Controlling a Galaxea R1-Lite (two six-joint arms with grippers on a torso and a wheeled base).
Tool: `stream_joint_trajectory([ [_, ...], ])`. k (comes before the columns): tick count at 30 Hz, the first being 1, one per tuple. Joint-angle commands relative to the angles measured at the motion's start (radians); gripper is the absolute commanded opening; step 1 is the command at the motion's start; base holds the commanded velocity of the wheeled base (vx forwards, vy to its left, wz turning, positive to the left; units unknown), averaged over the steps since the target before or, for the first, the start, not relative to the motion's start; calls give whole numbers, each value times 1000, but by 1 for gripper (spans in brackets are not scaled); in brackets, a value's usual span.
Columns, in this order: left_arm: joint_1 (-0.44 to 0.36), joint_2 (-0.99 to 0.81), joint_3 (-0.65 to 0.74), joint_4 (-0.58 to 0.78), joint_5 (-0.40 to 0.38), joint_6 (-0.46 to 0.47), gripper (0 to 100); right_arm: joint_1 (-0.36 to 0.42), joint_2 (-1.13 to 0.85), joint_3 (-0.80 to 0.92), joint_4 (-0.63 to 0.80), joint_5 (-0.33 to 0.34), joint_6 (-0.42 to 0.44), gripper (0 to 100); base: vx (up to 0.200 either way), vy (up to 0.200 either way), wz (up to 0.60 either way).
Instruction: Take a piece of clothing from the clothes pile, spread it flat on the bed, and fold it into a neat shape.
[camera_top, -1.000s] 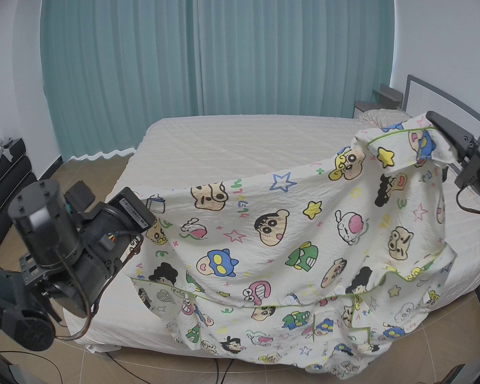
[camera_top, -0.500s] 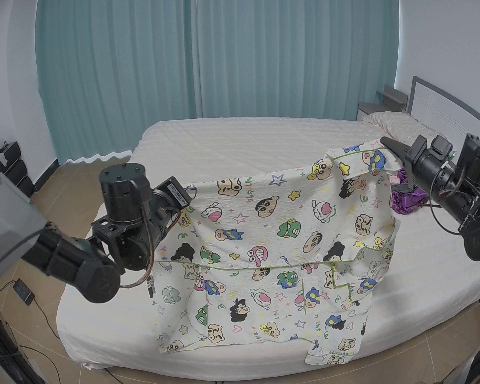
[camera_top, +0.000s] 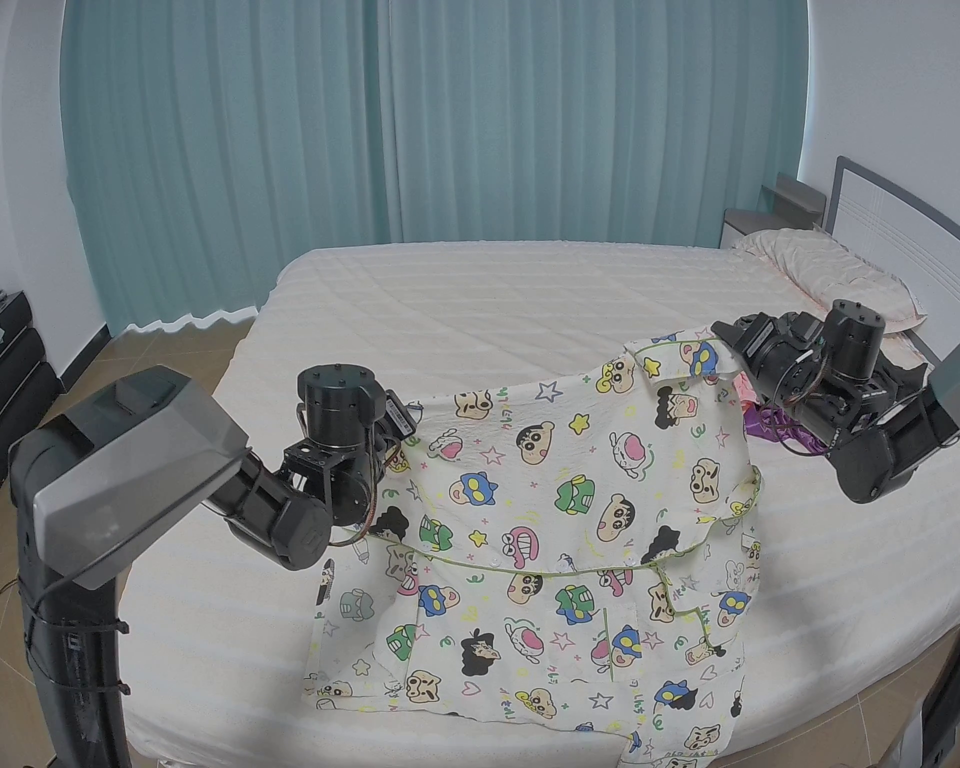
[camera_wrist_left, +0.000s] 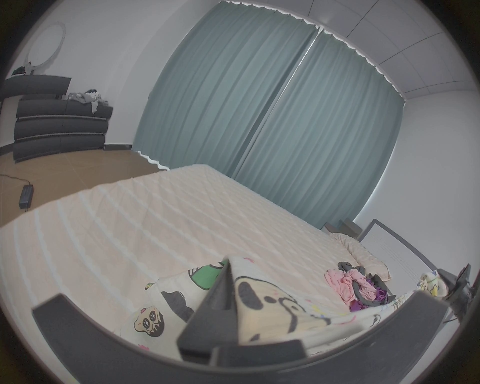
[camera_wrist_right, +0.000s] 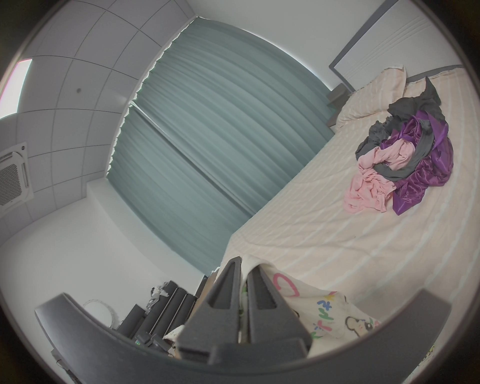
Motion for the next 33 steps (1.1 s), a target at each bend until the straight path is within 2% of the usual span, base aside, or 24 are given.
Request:
stream_joint_trajectory([
  [1, 6, 89, -30, 5, 1, -45, 0, 5, 116, -44, -2, -25, 1, 0, 0, 0, 0],
  [5, 20, 108, -43, 27, 1, -51, 0, 4, 142, -51, -2, -30, 4, 0, 0, 0, 0],
  [11, 27, 138, -69, 39, 1, -53, 0, 4, 179, -53, -3, -30, 6, 0, 200, 0, 0],
  [21, 27, 172, -102, 41, 1, -53, 0, 5, 223, -77, -2, -38, 10, 0, 0, 0, 0],
  [27, 49, 221, -177, 119, 1, -56, 0, 8, 298, -131, 3, -70, 18, 0, 0, 0, 0],
  [32, 62, 286, -270, 194, 1, -67, 0, 14, 350, -180, 14, -76, 84, 0, 0, 0, 0],
  [33, 64, 298, -293, 206, 1, -71, 100, 14, 361, -191, 14, -76, 93, 100, 0, 0, 0],
])
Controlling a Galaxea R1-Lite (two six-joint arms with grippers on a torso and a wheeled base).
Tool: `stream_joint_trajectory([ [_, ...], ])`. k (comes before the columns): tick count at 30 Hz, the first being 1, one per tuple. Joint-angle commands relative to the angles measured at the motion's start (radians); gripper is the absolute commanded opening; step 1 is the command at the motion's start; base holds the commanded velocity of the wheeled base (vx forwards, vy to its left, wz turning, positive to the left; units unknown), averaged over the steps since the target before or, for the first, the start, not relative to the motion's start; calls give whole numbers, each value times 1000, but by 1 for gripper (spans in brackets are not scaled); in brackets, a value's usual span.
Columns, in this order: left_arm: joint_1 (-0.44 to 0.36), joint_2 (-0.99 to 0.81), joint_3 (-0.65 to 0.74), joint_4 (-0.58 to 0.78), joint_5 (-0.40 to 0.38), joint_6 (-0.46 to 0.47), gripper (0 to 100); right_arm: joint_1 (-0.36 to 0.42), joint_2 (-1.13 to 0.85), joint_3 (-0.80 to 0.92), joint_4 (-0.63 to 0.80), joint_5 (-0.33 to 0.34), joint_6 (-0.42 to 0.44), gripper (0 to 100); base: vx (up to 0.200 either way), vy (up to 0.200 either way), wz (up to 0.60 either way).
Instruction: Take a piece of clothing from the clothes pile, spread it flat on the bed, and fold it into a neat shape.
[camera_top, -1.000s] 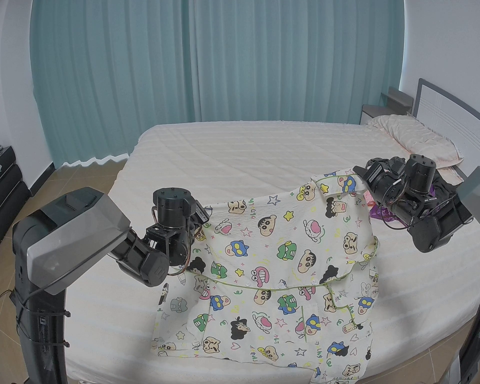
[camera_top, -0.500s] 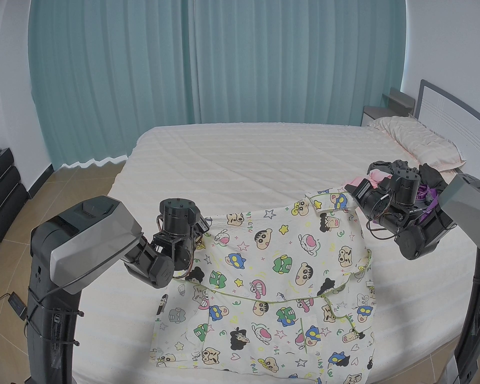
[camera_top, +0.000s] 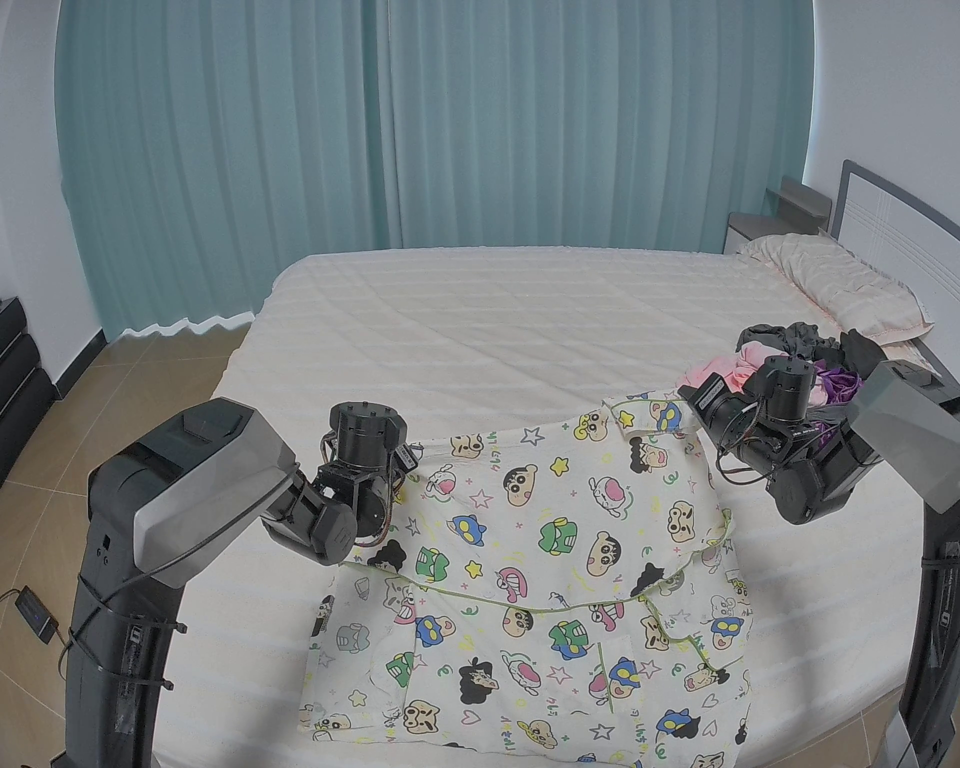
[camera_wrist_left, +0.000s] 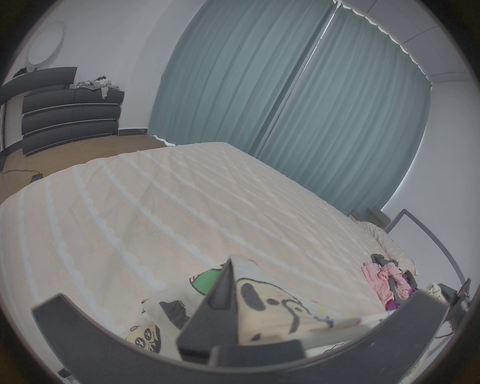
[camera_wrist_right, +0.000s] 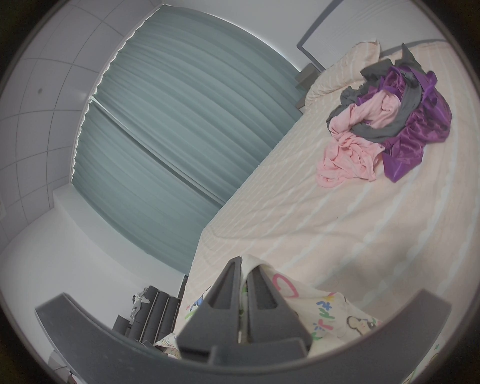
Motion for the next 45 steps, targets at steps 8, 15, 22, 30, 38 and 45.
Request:
stream_joint_trajectory([
  [8, 59, 109, -196, 150, 1, -66, 100, 7, 109, -127, 8, -55, 167, 100, 0, 0, 0],
  [15, 125, 100, -215, 151, 2, -65, 100, -1, 155, -234, 94, -107, 248, 100, 0, 0, 0],
  [22, 167, 77, -227, 189, 2, -66, 100, 1, 189, -342, 244, -155, 299, 100, 0, 0, 0],
  [30, 170, -46, -124, 191, -4, -82, 100, -36, 173, -385, 414, -192, 294, 100, 0, 0, 0],
  [38, 167, -199, 17, 191, -59, -102, 100, -35, 162, -296, 453, -185, 121, 100, 0, 0, 0],
  [45, 161, -403, 272, 180, -228, -205, 100, -1, 58, -125, 358, -121, 69, 100, 0, 0, 0],
])
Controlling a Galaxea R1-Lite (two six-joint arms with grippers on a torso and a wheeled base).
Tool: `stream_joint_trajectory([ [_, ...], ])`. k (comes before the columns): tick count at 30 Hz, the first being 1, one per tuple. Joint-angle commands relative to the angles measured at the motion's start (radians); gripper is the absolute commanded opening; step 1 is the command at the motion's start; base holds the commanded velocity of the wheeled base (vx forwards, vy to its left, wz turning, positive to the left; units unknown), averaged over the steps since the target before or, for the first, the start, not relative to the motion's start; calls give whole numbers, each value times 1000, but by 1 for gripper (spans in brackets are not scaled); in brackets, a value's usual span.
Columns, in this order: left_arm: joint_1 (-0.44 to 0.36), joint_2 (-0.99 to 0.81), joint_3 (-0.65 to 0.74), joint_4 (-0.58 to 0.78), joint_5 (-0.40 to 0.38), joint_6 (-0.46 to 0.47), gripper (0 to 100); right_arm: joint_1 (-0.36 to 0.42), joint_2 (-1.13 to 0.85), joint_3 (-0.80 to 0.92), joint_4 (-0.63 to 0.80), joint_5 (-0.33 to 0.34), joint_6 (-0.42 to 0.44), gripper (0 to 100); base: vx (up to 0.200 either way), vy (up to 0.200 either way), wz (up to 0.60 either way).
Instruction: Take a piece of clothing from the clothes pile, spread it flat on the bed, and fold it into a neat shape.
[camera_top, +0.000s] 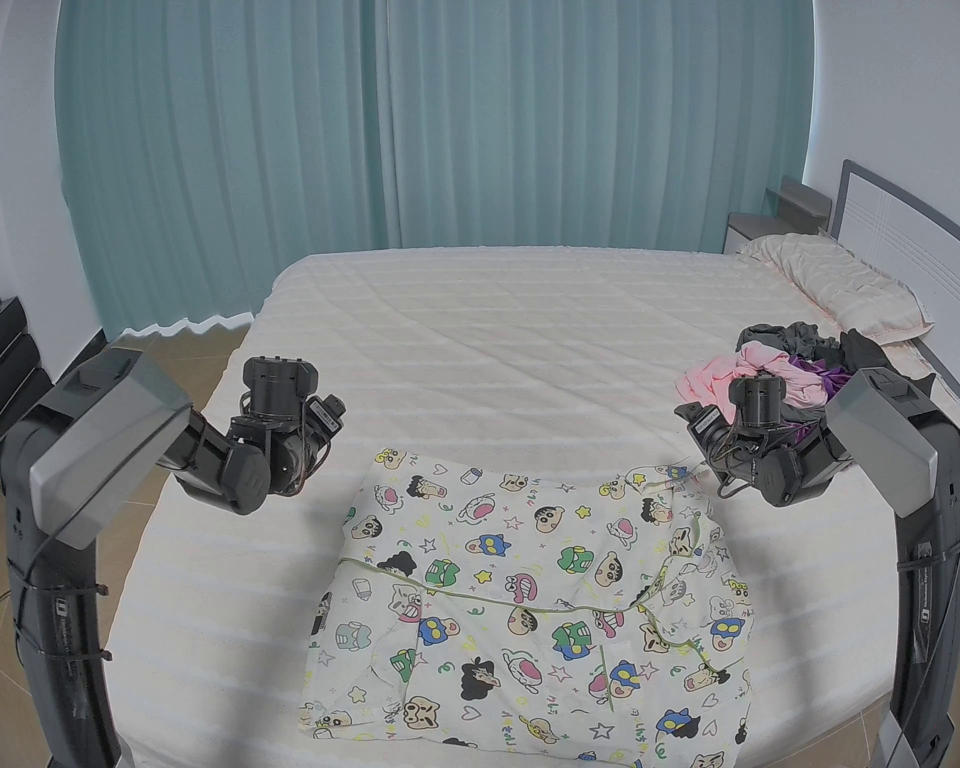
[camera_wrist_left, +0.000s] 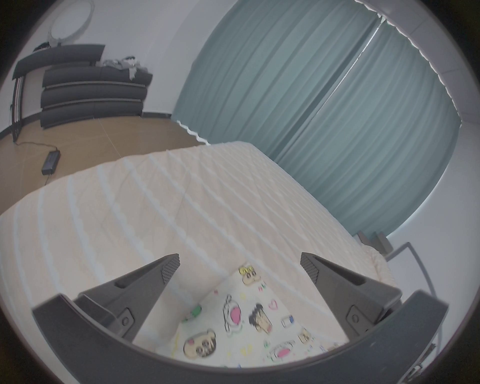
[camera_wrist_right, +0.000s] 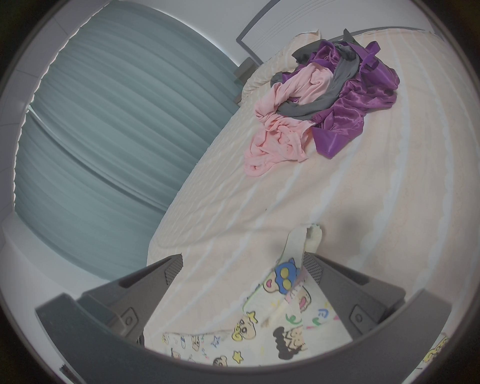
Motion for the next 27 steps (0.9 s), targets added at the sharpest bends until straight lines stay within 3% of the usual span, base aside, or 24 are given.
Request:
stream_joint_trajectory([
  [1, -6, -216, 207, -11, -83, -70, 100, 36, -92, 133, -46, 44, -30, 100, 0, 0, 0],
  [8, -36, -345, 397, -36, -195, -188, 100, 109, 4, 102, -46, 44, -13, 100, 0, 0, 0],
  [17, -128, -430, 557, -111, -197, -266, 100, 137, 113, -36, 67, 21, -13, 100, 0, 0, 0],
  [26, -148, -421, 616, -209, -195, -269, 100, 111, 148, -102, 104, 4, -15, 100, 0, 0, 0],
  [27, -148, -420, 623, -217, -195, -269, 100, 103, 159, -125, 107, -22, -20, 100, 0, 0, 0],
])
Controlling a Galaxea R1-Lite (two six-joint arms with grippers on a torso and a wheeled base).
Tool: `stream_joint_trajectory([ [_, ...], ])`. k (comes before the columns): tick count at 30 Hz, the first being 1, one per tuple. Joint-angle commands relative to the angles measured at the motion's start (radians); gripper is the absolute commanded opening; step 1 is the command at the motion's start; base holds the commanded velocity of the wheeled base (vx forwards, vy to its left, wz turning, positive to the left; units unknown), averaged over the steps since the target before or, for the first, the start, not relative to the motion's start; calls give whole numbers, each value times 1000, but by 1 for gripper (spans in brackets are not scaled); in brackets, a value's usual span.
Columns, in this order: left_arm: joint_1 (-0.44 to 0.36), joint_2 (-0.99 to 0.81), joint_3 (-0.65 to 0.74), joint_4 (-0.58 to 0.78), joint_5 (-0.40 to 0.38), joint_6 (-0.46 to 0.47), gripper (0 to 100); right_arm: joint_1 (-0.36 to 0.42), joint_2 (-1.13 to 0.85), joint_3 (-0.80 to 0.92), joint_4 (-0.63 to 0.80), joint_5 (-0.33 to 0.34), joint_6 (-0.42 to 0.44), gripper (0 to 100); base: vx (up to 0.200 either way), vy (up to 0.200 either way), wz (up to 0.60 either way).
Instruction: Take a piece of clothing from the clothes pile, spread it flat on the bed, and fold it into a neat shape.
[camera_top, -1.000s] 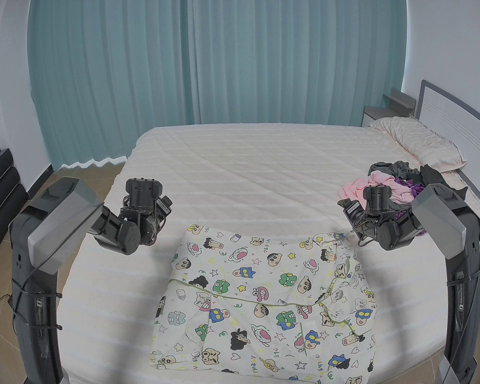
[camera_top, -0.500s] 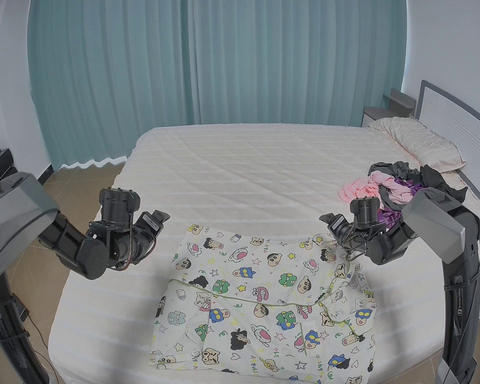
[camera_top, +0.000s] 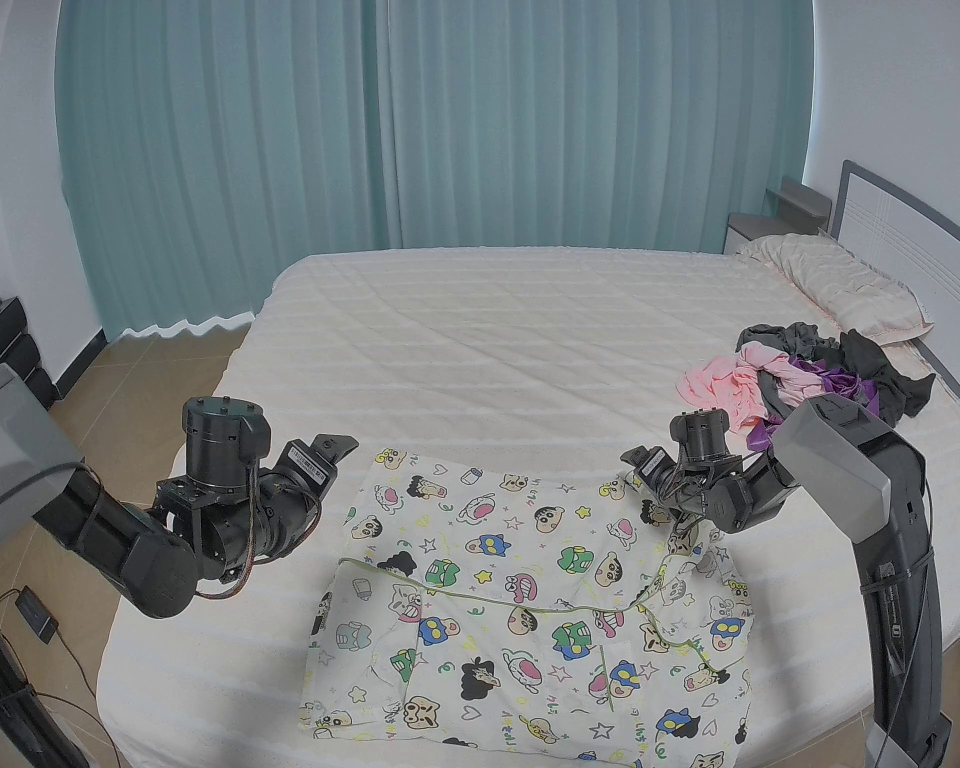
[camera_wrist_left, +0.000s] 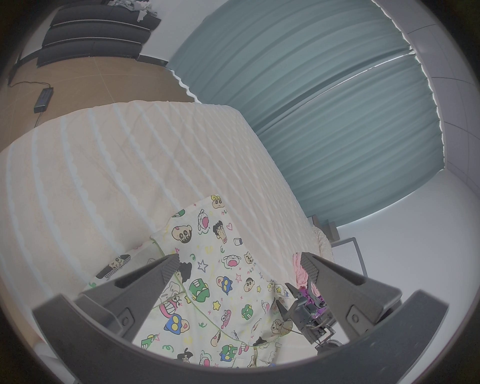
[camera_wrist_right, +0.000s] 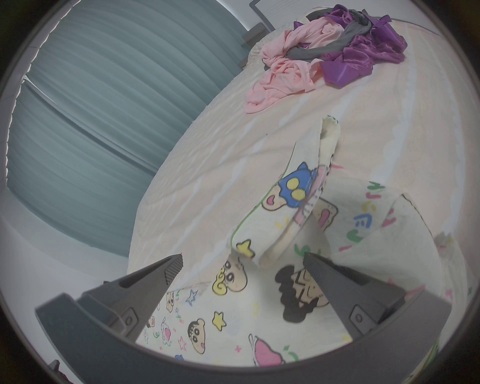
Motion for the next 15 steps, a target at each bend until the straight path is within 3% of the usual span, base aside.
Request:
stream_joint_trajectory([
  [1, -5, -3, 20, -12, 1, 1, 100, -13, 36, -47, 8, -29, -4, 100, 0, 0, 0],
  [8, -2, 5, 20, -12, 1, -1, 100, -17, 93, -222, 37, -57, 2, 100, 0, 0, 0],
  [15, 7, 37, 25, -13, 3, -3, 100, -24, 133, -377, -137, -77, -1, 100, 0, 0, 0],
])
